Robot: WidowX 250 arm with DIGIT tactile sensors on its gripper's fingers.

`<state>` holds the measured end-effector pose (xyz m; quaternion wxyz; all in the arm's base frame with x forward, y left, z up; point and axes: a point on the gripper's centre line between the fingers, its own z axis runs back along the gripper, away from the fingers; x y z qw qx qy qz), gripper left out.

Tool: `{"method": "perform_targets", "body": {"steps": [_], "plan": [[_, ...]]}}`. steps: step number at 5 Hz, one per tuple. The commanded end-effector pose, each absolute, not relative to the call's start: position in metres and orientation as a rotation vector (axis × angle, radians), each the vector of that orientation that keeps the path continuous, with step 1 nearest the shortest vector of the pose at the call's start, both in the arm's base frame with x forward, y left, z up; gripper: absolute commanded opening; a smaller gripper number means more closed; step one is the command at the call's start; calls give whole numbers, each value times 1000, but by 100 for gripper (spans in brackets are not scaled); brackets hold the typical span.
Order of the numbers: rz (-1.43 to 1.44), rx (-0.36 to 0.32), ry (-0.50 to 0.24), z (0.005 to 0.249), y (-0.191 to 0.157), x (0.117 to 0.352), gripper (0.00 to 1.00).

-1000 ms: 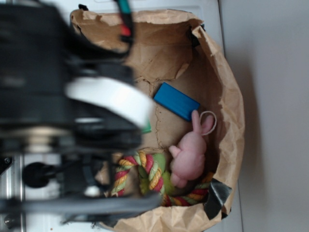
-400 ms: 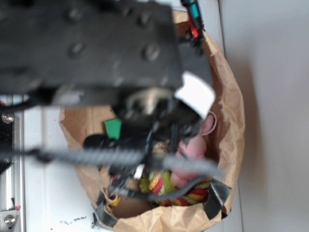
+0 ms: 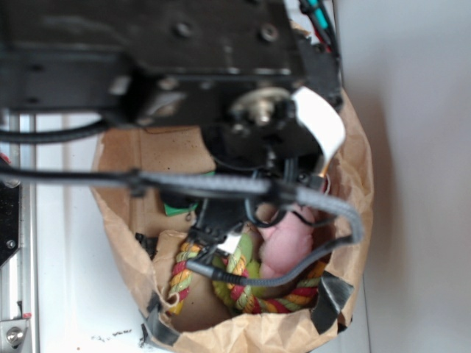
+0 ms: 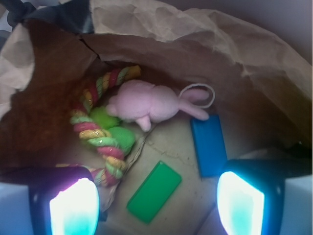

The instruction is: Grab the blue block.

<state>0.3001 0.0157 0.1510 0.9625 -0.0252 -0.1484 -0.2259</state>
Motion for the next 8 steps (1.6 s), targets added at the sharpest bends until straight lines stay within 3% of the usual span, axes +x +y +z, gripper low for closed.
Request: {"method": "perform_targets", "body": {"steps": [1, 2, 6, 8], "plan": [[-465, 26, -313, 144, 22, 312, 100], [-459, 83, -296, 140, 19, 288, 100], [-459, 83, -296, 140, 19, 288, 100], [-465, 118, -277, 122, 44, 325, 100]]}}
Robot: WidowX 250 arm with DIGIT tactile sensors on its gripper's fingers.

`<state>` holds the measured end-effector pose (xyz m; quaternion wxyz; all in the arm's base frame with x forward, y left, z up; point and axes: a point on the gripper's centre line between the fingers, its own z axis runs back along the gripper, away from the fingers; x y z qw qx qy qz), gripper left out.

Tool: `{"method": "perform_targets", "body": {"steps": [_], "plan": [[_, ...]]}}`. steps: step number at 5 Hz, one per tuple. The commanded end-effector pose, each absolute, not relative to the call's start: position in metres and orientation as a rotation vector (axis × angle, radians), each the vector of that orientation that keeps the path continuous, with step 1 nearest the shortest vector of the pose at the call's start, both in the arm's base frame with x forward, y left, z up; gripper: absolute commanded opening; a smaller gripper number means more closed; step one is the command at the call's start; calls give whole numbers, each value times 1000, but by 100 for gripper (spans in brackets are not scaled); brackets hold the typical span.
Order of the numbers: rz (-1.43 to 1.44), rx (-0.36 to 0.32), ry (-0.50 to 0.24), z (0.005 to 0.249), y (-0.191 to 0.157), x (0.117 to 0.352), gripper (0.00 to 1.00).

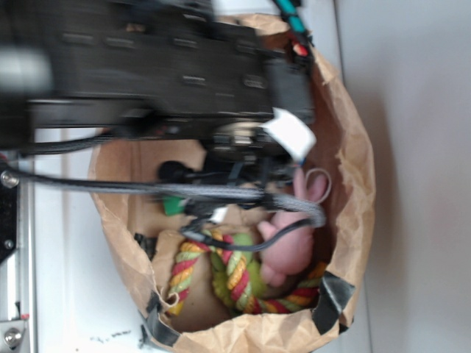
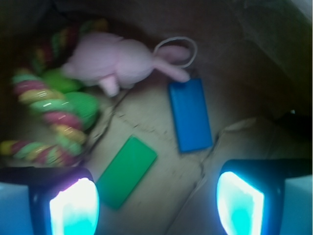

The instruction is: Grab the blue block.

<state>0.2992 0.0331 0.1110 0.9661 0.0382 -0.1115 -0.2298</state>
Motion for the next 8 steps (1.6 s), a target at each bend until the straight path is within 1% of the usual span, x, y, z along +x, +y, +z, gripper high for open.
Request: {"method": "perform_targets", "body": {"steps": [1, 2, 4, 5, 6, 8], "plan": [[-466, 125, -290, 117, 52, 340, 100], [-493, 127, -292, 112, 58, 341, 100], [-540, 117, -264, 107, 56, 327, 100], [-533, 121, -260, 101, 54, 325, 100], [-531, 98, -256, 97, 50, 324, 100], [-523, 118, -237, 79, 41, 333, 100]]}}
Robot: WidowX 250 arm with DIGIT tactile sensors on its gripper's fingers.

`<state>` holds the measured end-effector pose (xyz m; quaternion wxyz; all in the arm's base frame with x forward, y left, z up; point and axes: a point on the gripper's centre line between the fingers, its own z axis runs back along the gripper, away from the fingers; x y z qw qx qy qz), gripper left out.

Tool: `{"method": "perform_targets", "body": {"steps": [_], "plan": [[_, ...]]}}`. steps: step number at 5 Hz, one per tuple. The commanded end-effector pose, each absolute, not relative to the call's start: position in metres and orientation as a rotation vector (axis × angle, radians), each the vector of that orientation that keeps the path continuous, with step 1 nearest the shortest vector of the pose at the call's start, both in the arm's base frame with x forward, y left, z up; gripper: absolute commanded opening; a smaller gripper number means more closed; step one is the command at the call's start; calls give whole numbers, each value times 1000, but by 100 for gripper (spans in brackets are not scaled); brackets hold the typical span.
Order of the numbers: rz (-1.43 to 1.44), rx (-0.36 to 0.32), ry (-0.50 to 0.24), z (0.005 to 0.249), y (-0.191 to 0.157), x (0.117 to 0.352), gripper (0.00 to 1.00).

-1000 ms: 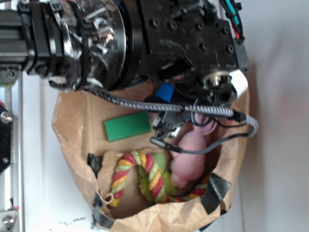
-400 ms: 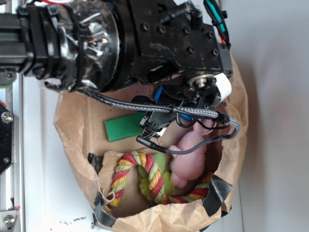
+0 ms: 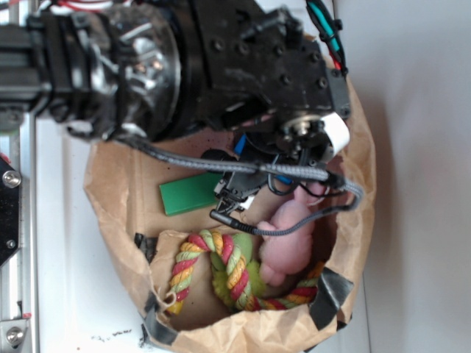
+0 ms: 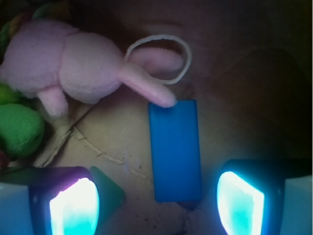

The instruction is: Grab the blue block.

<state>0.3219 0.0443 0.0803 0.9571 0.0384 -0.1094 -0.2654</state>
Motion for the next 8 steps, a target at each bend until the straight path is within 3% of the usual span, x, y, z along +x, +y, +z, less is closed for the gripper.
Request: {"method": "perform_targets", "body": {"steps": [1, 3, 8], "plan": [[-519, 117, -250, 74, 40, 334, 100], [-499, 36, -283, 64, 40, 338, 100], [-465, 51, -289, 61, 47, 356, 100]]}}
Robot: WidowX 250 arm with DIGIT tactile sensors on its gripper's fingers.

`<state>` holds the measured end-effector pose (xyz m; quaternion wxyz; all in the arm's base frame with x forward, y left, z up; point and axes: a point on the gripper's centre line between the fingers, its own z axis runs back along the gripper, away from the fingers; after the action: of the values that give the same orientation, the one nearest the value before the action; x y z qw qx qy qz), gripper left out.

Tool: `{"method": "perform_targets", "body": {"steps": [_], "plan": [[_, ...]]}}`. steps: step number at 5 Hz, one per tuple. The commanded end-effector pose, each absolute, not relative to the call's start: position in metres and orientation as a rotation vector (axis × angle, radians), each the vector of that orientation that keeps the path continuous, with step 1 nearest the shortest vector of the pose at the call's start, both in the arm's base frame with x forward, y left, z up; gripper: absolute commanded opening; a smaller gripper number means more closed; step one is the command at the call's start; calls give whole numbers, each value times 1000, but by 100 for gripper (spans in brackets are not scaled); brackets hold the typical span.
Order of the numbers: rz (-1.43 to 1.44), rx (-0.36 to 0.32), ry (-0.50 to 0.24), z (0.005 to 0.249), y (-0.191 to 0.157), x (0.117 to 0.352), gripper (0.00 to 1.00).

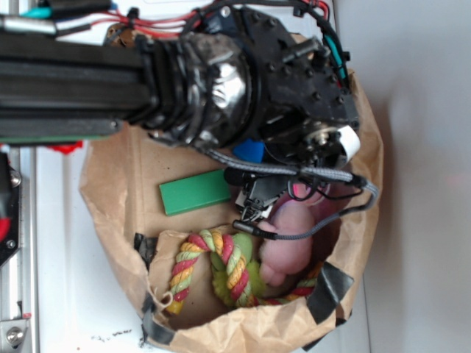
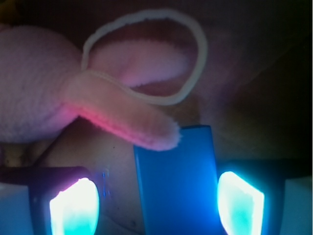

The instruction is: Grab the blue block.

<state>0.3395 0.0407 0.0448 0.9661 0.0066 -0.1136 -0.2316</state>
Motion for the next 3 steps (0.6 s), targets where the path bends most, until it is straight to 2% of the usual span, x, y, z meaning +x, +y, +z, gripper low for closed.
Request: {"method": "perform_targets", "body": {"steps": [1, 3], "plan": [[-463, 53, -294, 62, 54, 359, 100], [-434, 89, -289, 60, 66, 369, 100]]}}
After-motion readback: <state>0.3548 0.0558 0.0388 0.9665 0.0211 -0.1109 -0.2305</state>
